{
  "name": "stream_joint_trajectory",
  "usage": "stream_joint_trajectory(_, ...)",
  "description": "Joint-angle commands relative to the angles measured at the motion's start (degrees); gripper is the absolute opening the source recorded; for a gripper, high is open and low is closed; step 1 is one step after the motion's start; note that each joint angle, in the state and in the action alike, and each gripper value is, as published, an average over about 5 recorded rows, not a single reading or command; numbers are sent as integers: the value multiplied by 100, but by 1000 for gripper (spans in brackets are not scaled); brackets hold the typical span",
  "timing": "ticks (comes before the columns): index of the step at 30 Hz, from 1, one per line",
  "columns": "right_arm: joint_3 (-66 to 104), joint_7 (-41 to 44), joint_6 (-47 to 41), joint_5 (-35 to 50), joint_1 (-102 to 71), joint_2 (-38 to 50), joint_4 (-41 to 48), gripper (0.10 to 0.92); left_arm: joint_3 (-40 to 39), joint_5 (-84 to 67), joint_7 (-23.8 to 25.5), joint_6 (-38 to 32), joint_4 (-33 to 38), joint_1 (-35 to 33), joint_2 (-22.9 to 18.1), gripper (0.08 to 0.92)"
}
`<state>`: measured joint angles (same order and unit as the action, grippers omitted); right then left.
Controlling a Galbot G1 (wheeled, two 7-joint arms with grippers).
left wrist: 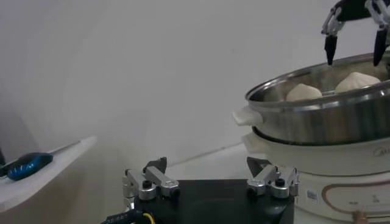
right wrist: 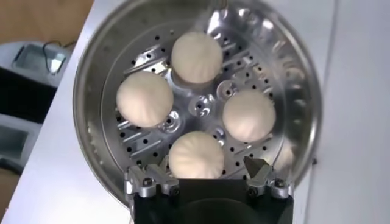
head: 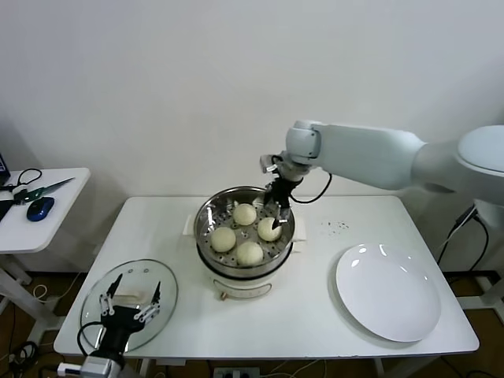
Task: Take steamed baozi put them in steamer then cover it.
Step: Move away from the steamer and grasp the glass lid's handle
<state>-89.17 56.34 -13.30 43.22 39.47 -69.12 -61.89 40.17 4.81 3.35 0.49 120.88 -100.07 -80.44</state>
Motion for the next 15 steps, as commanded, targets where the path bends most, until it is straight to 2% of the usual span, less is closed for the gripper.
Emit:
stream_joint_trajectory(1,885,-1714,1248,418,-407,1579,-762,823,66,134,-16,19,-1,64,-45,823)
stream_joint_trajectory(8,2930,-3354,1912,706,-2289,2767,-1525,823,162,304,-41,-34,-192,187,-121,823)
stream_joint_trajectory(15,5403,-4371,2104,1050,-4566,3259,-2174,823,336,635,-45,-14,-176,290,-142,823)
